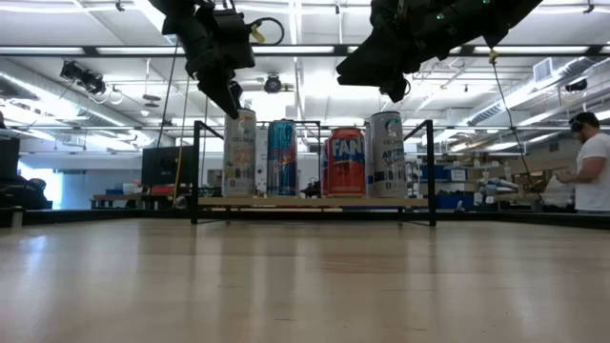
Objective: Place canned beverage on shelf
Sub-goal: Adjust the white yellow soda can on the shelf
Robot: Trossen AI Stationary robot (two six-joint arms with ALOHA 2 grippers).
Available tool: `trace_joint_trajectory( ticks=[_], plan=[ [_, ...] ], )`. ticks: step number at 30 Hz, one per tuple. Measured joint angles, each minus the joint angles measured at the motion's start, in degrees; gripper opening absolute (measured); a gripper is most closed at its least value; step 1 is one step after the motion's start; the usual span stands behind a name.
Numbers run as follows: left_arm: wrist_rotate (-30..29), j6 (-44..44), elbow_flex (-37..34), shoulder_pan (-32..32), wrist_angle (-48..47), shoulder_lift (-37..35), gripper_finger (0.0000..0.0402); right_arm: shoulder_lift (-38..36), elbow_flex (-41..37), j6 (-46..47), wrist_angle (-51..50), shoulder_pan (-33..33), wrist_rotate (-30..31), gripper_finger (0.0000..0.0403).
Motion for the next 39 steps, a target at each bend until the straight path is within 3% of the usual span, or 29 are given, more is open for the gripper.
trace_joint_trajectory(
  ticks=[4, 14, 18, 39],
  plan=[
    [-0.72, 0.98, 0.00, -1.00, 0.02, 0.00, 0.0260, 0.00, 0.00, 0.00, 0.00, 0.00, 0.00, 0.0113],
    [-3.27, 1.19, -0.11, -1.15, -0.20, 0.20, 0.0310, 0.00, 0.00, 0.00, 0.00, 0.00, 0.00, 0.0113],
    [-6.30, 1.17, -0.11, -1.15, -0.13, 0.20, 0.0312, 0.00, 0.00, 0.00, 0.00, 0.00, 0.00, 0.0113],
    [-8.46, -0.42, -0.11, -1.21, -0.39, -1.78, 0.0313, 0.00, 0.00, 0.00, 0.00, 0.00, 0.00, 0.0113]
  ],
)
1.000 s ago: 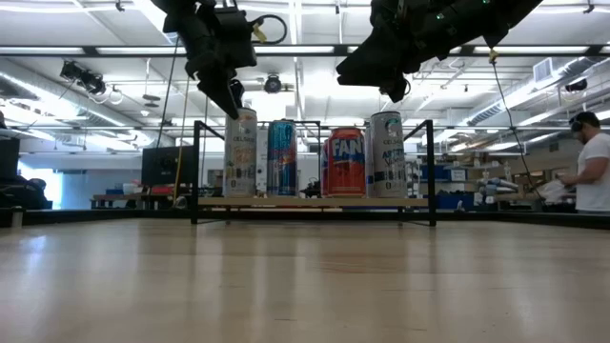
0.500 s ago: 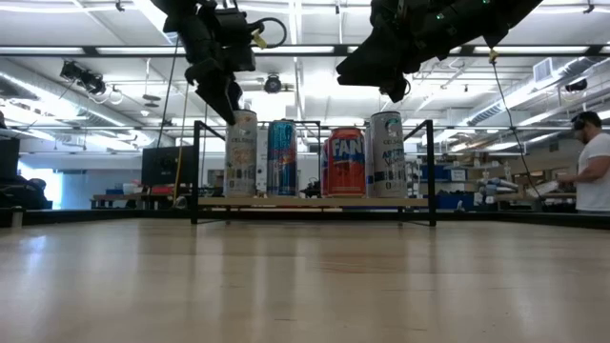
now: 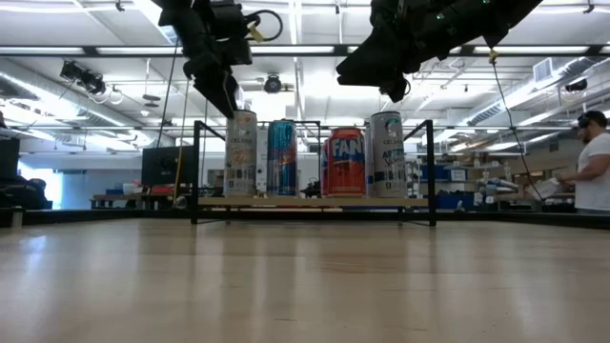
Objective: Place canned beverage on shelf
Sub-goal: Adjust the white yellow soda can on the shelf, then return to Home Position
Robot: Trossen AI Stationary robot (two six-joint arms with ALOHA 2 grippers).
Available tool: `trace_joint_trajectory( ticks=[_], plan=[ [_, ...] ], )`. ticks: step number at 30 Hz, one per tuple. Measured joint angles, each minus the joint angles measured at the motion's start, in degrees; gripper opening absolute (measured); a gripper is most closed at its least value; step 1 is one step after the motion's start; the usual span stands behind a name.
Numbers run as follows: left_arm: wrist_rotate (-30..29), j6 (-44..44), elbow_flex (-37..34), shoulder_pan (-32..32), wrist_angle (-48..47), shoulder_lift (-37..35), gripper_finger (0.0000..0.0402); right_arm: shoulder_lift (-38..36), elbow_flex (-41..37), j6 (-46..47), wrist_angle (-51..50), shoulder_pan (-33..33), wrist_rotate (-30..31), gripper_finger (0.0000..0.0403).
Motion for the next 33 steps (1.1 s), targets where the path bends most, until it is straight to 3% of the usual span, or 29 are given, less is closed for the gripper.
trace_joint_trajectory(
  ticks=[13, 18, 23, 28, 33],
  plan=[
    [-0.20, -6.10, 0.04, 0.00, -1.26, -6.35, 0.0313, -3.50, 0.00, 0.74, 1.31, 0.00, -2.48, 0.0113],
    [-0.20, -11.86, 0.04, 0.00, -1.76, -11.13, 0.0313, -12.41, 0.00, -2.23, -1.76, 0.00, -6.71, 0.0113],
    [-0.12, -15.52, 0.04, -0.15, -4.90, -17.53, 0.0313, -22.67, 0.00, 1.01, -6.10, 0.49, -12.34, 0.0113],
    [0.03, -16.57, 0.04, -1.85, -5.68, -26.06, 0.0313, -32.34, 0.00, -4.59, -8.58, 2.49, -13.09, 0.0113],
    [4.34, -18.38, 0.04, -2.60, -5.66, -36.06, 0.0313, -42.23, -0.34, -11.60, -13.04, 4.76, -12.21, 0.0113]
  ],
)
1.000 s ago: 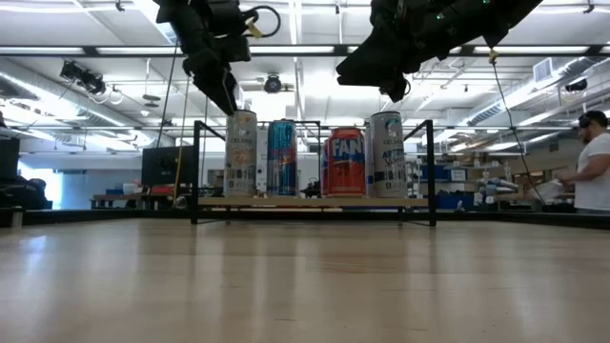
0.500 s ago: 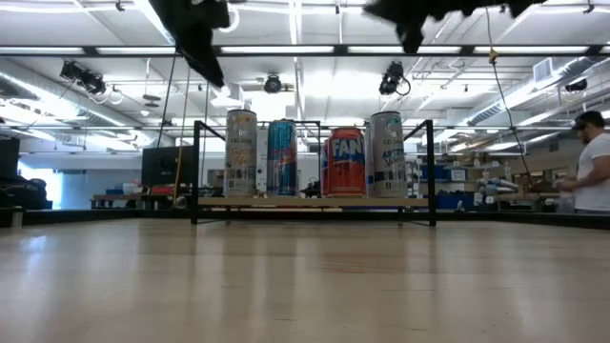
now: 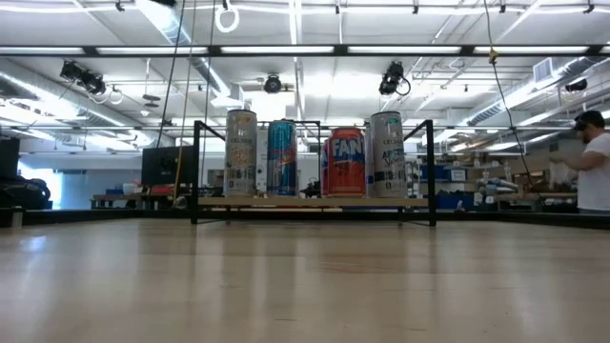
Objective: Place canned beverage on shelf
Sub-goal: Return to Home Position
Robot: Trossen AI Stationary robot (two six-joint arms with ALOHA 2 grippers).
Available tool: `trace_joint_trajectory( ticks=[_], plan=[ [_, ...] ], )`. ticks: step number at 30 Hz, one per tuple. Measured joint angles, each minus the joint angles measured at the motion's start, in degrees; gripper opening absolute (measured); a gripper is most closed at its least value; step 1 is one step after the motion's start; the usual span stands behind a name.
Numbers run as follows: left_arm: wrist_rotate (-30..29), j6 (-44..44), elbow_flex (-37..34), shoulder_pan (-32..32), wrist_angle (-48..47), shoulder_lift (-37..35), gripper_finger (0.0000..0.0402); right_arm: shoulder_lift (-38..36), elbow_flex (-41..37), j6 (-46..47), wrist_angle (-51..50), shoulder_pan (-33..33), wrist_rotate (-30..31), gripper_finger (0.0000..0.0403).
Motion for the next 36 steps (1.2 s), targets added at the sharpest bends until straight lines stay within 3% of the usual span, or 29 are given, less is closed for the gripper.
trace_joint_trajectory(
  ticks=[6, 12, 17, 23, 30, 36],
  plan=[
    [0.76, -2.69, 0.04, 0.00, 0.02, -10.41, 0.0313, -8.61, -4.88, -3.45, 0.14, 1.45, 6.11, 0.0113],
    [3.37, -5.37, -3.68, 0.00, 0.34, -20.34, 0.0313, -14.23, -15.58, -3.49, 6.43, 2.04, 6.80, 0.0113],
    [3.33, -8.24, -14.54, 0.00, 5.07, -30.64, 0.0313, -17.50, -25.77, -2.52, 18.18, 2.04, 6.81, 0.0113],
    [3.05, -11.92, -29.09, 0.04, 17.41, -41.19, 0.0313, -18.83, -34.46, -1.74, 26.14, 2.04, 6.78, 0.0113],
    [2.93, -12.85, -44.20, 0.04, 26.03, -46.28, 0.0313, -18.82, -40.34, -0.70, 27.69, 2.04, 6.74, 0.0113],
    [2.56, -16.20, -54.28, 0.04, 38.87, -47.41, 0.0313, -18.82, -43.18, 1.67, 28.26, 2.04, 6.76, 0.0113]
  ],
)
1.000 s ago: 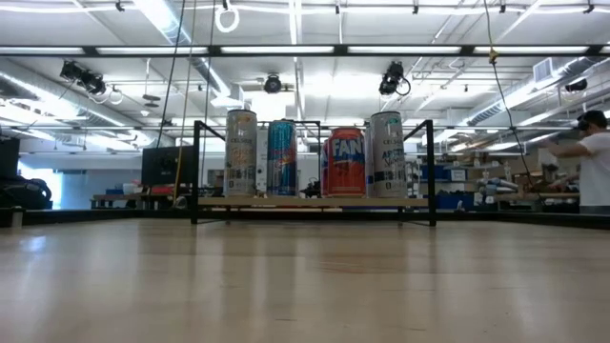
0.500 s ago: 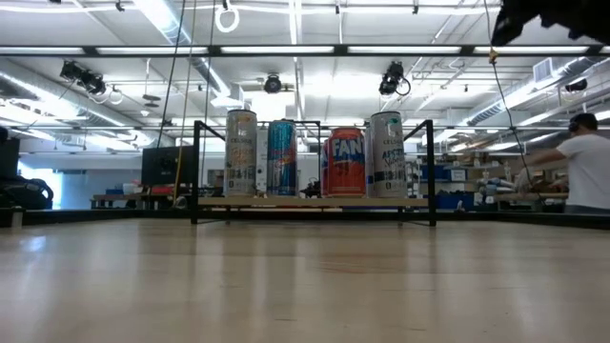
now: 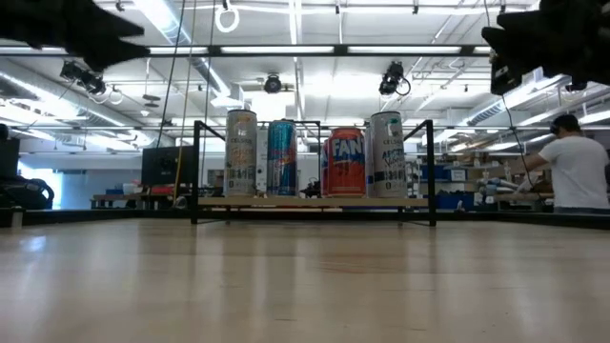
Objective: Place canned beverage on shelf
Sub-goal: Return to Home Position
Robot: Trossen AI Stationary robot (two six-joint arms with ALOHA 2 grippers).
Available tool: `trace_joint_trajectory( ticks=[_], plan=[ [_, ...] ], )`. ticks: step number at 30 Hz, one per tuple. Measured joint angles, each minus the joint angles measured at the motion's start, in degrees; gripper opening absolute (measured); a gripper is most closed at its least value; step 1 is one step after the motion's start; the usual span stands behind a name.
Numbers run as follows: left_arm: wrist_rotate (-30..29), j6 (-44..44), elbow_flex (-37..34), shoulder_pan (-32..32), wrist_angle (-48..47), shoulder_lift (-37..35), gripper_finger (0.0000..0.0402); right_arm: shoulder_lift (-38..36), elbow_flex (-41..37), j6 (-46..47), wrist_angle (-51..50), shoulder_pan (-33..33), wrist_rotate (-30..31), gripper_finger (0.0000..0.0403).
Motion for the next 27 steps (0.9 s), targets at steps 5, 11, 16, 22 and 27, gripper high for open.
trace_joint_trajectory(
  ticks=[5, 11, 16, 22, 27],
  plan=[
    [-1.45, 0.19, -5.59, -0.02, 3.94, -0.05, 0.0313, 0.13, -1.11, 0.10, -0.13, 0.00, 0.69, 0.0113],
    [-3.10, -0.66, -13.25, -0.04, 11.29, -0.02, 0.0313, 0.60, -1.11, 0.02, -0.13, 0.00, 1.24, 0.0113],
    [-8.51, -1.68, -18.68, -0.04, 16.86, -0.03, 0.0313, 0.65, -1.11, -0.07, -0.87, 0.00, 1.66, 0.0113],
    [-13.10, -1.44, -21.52, -0.04, 19.31, -0.03, 0.0313, 0.68, -1.11, -0.10, -2.71, -0.17, 1.66, 0.0113],
    [-17.26, -1.37, -22.52, -0.04, 20.94, 0.08, 0.0313, 0.68, -1.11, -0.09, -5.24, -0.20, 1.92, 0.0113]
  ],
)
